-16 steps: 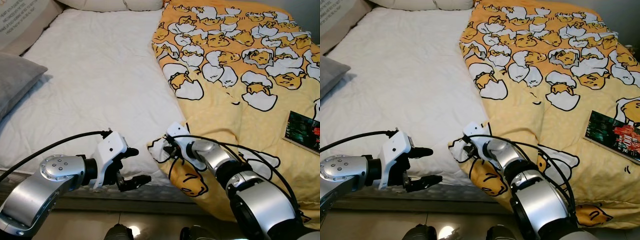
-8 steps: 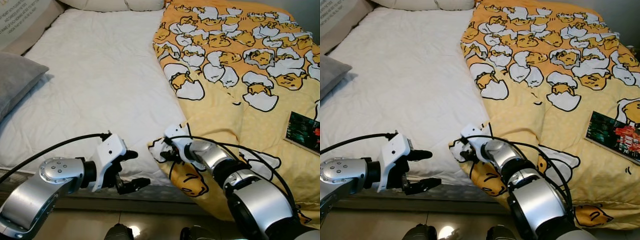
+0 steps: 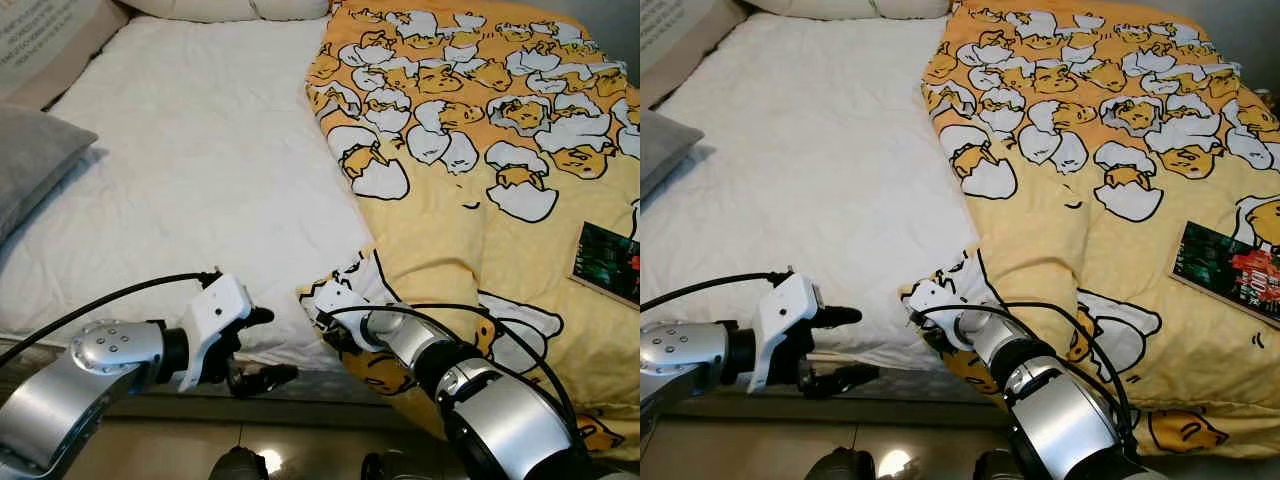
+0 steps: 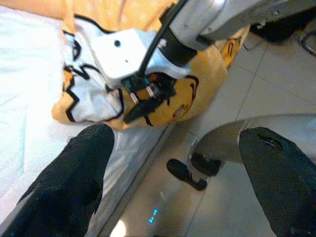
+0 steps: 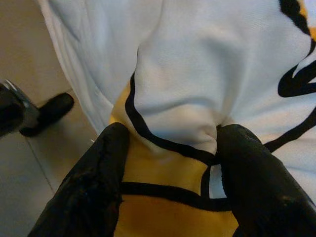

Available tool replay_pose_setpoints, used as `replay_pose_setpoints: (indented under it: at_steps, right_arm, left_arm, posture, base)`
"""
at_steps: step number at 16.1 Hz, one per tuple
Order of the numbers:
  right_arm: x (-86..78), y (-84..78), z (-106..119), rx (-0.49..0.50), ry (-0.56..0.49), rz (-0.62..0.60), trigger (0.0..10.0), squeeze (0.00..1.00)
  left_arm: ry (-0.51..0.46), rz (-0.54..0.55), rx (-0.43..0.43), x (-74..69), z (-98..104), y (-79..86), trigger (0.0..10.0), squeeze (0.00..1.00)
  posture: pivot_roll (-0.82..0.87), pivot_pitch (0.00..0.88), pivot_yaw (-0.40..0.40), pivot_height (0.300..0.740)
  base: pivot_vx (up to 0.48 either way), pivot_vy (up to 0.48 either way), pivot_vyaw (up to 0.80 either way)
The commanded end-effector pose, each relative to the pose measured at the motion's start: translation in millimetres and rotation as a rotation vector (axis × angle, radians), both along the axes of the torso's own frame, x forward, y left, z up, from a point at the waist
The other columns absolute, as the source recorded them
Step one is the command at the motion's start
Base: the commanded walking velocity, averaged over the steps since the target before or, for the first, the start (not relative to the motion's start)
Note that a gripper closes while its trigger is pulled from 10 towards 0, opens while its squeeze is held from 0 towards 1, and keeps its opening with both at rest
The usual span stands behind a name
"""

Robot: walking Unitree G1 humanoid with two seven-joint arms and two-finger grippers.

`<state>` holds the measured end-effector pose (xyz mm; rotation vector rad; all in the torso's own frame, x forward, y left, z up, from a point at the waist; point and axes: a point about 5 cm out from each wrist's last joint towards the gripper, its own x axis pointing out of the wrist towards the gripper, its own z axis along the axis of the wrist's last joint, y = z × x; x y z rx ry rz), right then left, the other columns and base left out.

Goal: Clean up the room

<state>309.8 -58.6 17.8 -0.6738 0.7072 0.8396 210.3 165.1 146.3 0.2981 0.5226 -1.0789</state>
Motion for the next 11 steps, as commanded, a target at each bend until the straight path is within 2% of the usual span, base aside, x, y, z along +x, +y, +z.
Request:
replay_pose_setpoints:
  at_steps: [1,2,3,4,5,11]
  right_arm:
    - [-4.9,-1.7,-6.1,-0.026,0.005,0.004,9.2,0.0]
    - [-7.6,-2.7,-9.9,-0.052,-0.004,0.002,4.0,0.0]
    - [-8.2,-3.6,-11.0,-0.065,-0.012,0.0,3.3,0.0]
    - [-8.3,-5.4,-12.2,-0.081,-0.028,-0.01,0.2,0.0]
    - [-8.1,-6.0,-12.3,-0.087,-0.035,-0.013,0.0,0.0]
    - [-8.7,-7.8,-13.7,-0.095,-0.053,-0.022,0.0,0.0]
  left_arm:
    - [-0.003,-0.005,0.0,-3.2,4.1,1.2,10.0,0.0]
    - [-0.001,-0.005,0.005,-6.3,5.4,2.2,10.0,0.0]
    - [0.0,-0.003,0.008,-7.0,5.7,2.6,10.0,0.0]
    - [-0.001,0.004,0.011,-7.9,6.4,3.4,10.0,0.0]
    - [-0.002,0.007,0.012,-8.0,6.8,3.7,10.0,0.0]
    - [-0.011,0.034,0.009,-7.8,7.4,3.1,10.0,0.0]
  posture:
    - [0.14,0.169,0.009,0.74]
    - [0.15,0.186,0.011,0.74]
    - [0.15,0.188,0.011,0.74]
    - [0.15,0.195,0.01,0.74]
    - [0.15,0.198,0.009,0.74]
    - [0.14,0.207,0.008,0.74]
  base:
    - [0.0,0.0,0.0]
    - [0.0,0.0,0.0]
    - [0.0,0.0,0.0]
    - [0.0,0.0,0.0]
    - [0.0,0.0,0.0]
    - [0.0,0.0,0.0]
